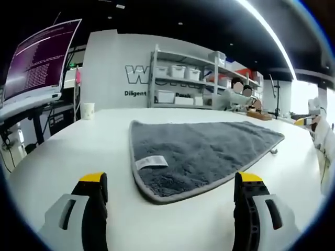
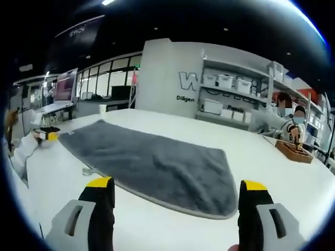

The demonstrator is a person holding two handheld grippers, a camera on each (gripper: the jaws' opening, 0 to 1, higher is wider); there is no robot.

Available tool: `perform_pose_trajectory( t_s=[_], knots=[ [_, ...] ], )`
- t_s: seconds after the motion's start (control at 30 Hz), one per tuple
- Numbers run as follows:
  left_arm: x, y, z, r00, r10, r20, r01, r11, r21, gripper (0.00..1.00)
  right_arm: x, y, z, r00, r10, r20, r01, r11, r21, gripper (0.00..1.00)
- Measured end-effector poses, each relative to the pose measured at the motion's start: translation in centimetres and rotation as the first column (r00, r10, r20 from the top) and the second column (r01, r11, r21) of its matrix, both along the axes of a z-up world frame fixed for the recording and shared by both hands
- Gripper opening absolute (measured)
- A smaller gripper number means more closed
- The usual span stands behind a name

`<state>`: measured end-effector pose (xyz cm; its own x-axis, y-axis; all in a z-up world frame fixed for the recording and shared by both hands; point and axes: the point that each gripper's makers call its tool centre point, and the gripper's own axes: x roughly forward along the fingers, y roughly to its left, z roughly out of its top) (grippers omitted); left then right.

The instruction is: Open the folded towel by lifting each exposed corner and separating the folded layers until the towel lies flat within the target outline without major curled edges

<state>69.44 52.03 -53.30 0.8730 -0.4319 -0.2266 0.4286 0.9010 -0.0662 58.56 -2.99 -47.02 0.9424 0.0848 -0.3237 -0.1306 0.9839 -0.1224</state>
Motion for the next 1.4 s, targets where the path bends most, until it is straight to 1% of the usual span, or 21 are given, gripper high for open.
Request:
perform_pose_trajectory(
  t_s=[0.07,0.17,0.23,0.3,0.37,0.4,0.43,0.47,0.53,0.57,0.63,0.83,0.87,0.93,1.03,1.17,1.4],
  knots=[
    [0.1,0.0,0.3,1.000,-0.001,0.008,0.001,1.000,-0.004,0.99,-0.1,0.2,-0.3,1.000,-0.001,-0.025,0.001,1.000,-0.002,0.99],
    [-0.3,-0.1,0.7,1.000,-0.003,-0.008,0.003,1.000,0.010,0.99,-0.2,0.5,-0.5,0.999,0.006,-0.040,-0.005,1.000,0.015,0.99],
    [-0.8,-0.1,1.8,1.000,0.011,-0.004,-0.011,1.000,0.005,0.99,-0.3,0.6,-0.4,0.999,0.008,-0.041,-0.007,1.000,0.019,0.99],
    [-1.0,-0.1,2.4,1.000,0.017,-0.008,-0.017,1.000,0.006,0.99,-0.4,0.6,-0.4,0.999,0.008,-0.041,-0.007,1.000,0.019,0.99],
    [-1.7,-0.5,3.3,0.999,0.007,-0.039,-0.006,0.999,0.035,0.99,-0.6,0.6,-0.5,0.999,0.004,-0.047,-0.003,1.000,0.018,0.99],
    [-2.1,-1.0,4.3,0.999,-0.006,-0.033,0.008,0.998,0.067,0.99,-0.9,0.5,-0.4,0.999,0.004,-0.049,-0.003,1.000,0.020,0.99],
    [-2.4,-1.2,4.5,0.999,-0.014,-0.047,0.017,0.997,0.074,0.99,-1.0,0.5,-0.4,0.999,0.004,-0.047,-0.003,1.000,0.021,0.99],
    [-2.8,-1.7,4.9,0.997,-0.040,-0.067,0.047,0.993,0.107,0.99,-1.1,0.5,-0.3,0.999,0.005,-0.046,-0.003,1.000,0.023,0.99],
    [-3.1,-2.3,5.6,0.995,-0.059,-0.080,0.067,0.992,0.111,0.99,-1.3,0.4,-0.2,0.999,0.003,-0.044,-0.002,1.000,0.026,0.99],
    [-3.4,-2.6,5.8,0.992,-0.075,-0.099,0.085,0.990,0.110,0.99,-1.5,0.3,-0.2,0.999,-0.001,-0.045,0.002,1.000,0.029,0.99],
    [-3.8,-3.1,5.9,0.986,-0.100,-0.134,0.114,0.988,0.103,0.99,-1.7,0.2,-0.3,0.999,0.000,-0.043,0.002,0.999,0.035,0.99],
    [-4.6,-3.5,5.7,0.971,-0.116,-0.210,0.140,0.985,0.104,0.99,-2.2,0.1,-0.5,0.998,0.016,-0.055,-0.013,0.998,0.060,0.99],
    [-4.8,-3.6,5.6,0.965,-0.124,-0.230,0.152,0.982,0.108,0.99,-2.3,-0.1,-0.6,0.998,0.017,-0.060,-0.014,0.998,0.059,0.98],
    [-5.0,-3.9,5.5,0.961,-0.131,-0.245,0.163,0.980,0.116,0.99,-2.4,-0.3,-0.6,0.997,0.019,-0.070,-0.015,0.998,0.053,0.98],
    [-5.2,-4.3,5.5,0.955,-0.141,-0.260,0.180,0.975,0.132,0.99,-2.6,-0.7,-0.4,0.997,0.020,-0.068,-0.016,0.998,0.058,0.98],
    [-5.4,-5.0,5.3,0.948,-0.159,-0.275,0.204,0.969,0.140,0.99,-2.6,-0.5,-0.3,0.998,0.032,-0.055,-0.028,0.997,0.072,0.98],
    [-5.3,-5.7,5.1,0.942,-0.180,-0.284,0.220,0.969,0.116,0.99,-2.9,-0.7,-0.9,0.998,0.036,-0.055,-0.031,0.995,0.092,0.98]
  ],
)
